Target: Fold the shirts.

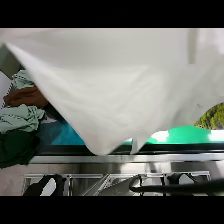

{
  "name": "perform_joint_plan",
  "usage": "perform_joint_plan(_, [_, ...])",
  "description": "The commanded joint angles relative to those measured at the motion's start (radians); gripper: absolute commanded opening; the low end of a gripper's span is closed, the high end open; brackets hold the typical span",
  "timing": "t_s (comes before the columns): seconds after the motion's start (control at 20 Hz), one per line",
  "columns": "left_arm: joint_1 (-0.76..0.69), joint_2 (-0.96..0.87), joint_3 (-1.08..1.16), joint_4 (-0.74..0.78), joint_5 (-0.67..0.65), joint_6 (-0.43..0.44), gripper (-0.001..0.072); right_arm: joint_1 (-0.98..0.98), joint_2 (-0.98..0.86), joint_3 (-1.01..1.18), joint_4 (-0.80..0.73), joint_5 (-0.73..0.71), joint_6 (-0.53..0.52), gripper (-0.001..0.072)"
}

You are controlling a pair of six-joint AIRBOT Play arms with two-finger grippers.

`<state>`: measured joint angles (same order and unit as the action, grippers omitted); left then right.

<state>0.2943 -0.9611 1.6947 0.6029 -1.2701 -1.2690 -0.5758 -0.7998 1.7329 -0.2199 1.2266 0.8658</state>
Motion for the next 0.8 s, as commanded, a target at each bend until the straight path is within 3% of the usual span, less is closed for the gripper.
perform_joint_plan(0.0, [-0.232, -0.179, -0.166, 0.192, 0.127, 0.023, 0.0009, 0.153, -0.17, -0.11, -0.075, 0.029, -0.017, 0.0018])
perform_joint_plan(0.1, [-0.335, -0.355, -0.175, 0.334, 0.211, -0.019, 0.0009, 0.283, -0.29, -0.174, -0.247, -0.066, -0.009, 0.0018])
perform_joint_plan(0.2, [-0.375, -0.563, -0.118, 0.374, 0.219, -0.042, 0.0009, 0.357, -0.43, -0.182, -0.361, -0.176, 0.038, 0.0018])
perform_joint_plan(0.45, [-0.361, -0.972, 0.171, 0.362, 0.08, -0.104, 0.0009, 0.407, -0.645, -0.181, -0.36, -0.35, 0.04, 0.0019])
perform_joint_plan(0.5, [-0.352, -1.004, 0.224, 0.362, 0.054, -0.124, 0.0023, 0.404, -0.651, -0.181, -0.362, -0.349, 0.039, 0.0093])
perform_joint_plan(0.55, [-0.334, -1.027, 0.285, 0.362, 0.011, -0.139, 0.0257, 0.395, -0.645, -0.18, -0.364, -0.336, 0.039, 0.0305])
perform_joint_plan(0.6, [-0.311, -1.038, 0.341, 0.362, -0.034, -0.154, 0.0516, 0.378, -0.627, -0.176, -0.365, -0.305, 0.039, 0.0402])
perform_joint_plan(0.65, [-0.286, -1.034, 0.386, 0.36, -0.088, -0.158, 0.0554, 0.348, -0.596, -0.175, -0.372, -0.258, 0.043, 0.0402])
perform_joint_plan(0.75, [-0.222, -0.985, 0.401, 0.36, -0.19, -0.152, 0.0555, 0.27, -0.522, -0.176, -0.447, -0.145, 0.132, 0.0401])
